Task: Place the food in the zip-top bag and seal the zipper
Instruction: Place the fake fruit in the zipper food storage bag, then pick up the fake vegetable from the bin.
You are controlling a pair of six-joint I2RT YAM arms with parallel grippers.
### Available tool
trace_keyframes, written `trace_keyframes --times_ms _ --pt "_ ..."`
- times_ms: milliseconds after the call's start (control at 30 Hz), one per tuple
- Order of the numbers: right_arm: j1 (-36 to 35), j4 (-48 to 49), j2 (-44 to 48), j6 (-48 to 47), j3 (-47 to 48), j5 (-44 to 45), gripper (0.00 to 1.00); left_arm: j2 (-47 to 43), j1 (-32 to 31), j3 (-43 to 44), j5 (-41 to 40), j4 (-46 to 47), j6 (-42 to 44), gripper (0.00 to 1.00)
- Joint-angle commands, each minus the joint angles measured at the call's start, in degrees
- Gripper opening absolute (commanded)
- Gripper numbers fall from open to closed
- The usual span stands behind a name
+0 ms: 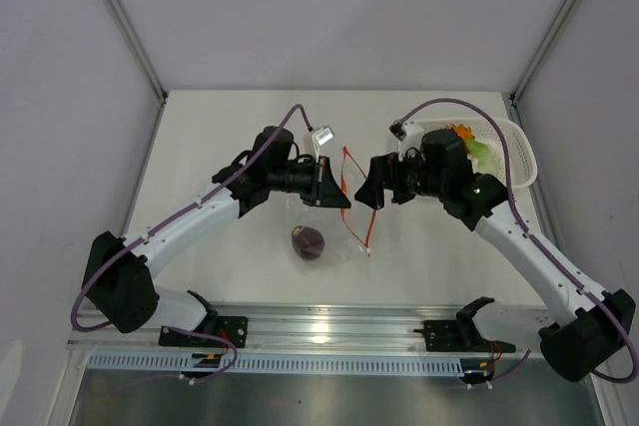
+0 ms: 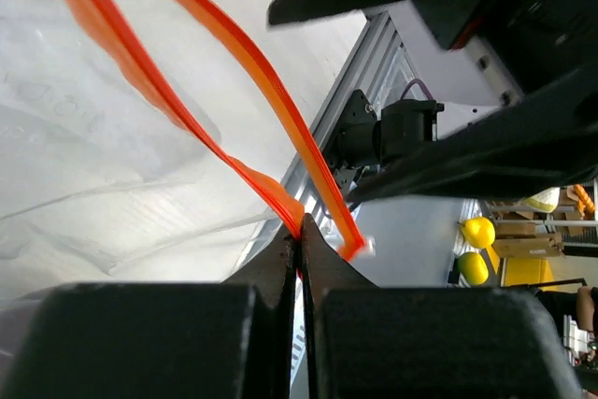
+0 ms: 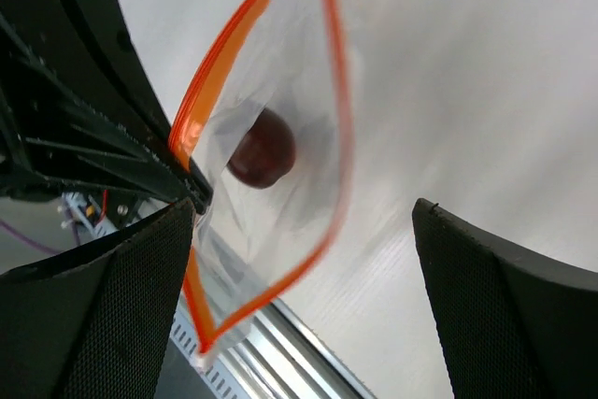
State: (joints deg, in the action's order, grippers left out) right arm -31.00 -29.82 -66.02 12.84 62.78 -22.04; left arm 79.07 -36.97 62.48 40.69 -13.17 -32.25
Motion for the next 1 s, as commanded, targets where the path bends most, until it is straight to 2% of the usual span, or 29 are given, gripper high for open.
trace_keyframes --times_ms 0,100,200,367,400,567,700,800,967 --pt "1.64 -2.87 3.17 2.98 4.71 9.11 0.99 -1.11 0.23 -0.60 0.97 2.53 -0.53 0.01" --pt "3.58 -2.00 4.93 3.59 4.72 10.44 0.99 -1.28 0.23 -1.22 0.88 2.80 -0.53 0.01" --pt "5.33 -3.04 5.73 6.30 5.24 16.23 0.99 -1.28 0.32 -1.48 0.89 2.88 -0.45 0.01" --pt "11.74 -5.15 1.78 8.51 6.38 20.45 0.99 -1.64 0.32 -1.84 0.80 3.24 -0.36 0.01" --pt "12.28 -5.33 1.16 9.13 6.56 24.38 0.99 -1.72 0.32 -1.83 0.80 3.15 -0.36 0.01" --pt "16.14 -6.30 -5.85 10.01 7.70 35.82 0.99 -1.55 0.32 -1.48 0.97 3.41 -0.18 0.01" --pt "19.83 -7.00 -12.89 10.19 9.37 49.16 0.99 -1.37 0.32 -1.48 1.41 3.76 -0.09 0.01" --pt "21.86 -6.04 -17.28 10.01 10.25 51.48 0.99 -1.20 0.32 -1.66 1.59 4.03 -0.01 0.00" --pt "24.06 -2.17 -23.53 8.17 10.51 61.56 0.99 -1.20 0.41 -3.15 2.55 6.83 -1.49 0.00"
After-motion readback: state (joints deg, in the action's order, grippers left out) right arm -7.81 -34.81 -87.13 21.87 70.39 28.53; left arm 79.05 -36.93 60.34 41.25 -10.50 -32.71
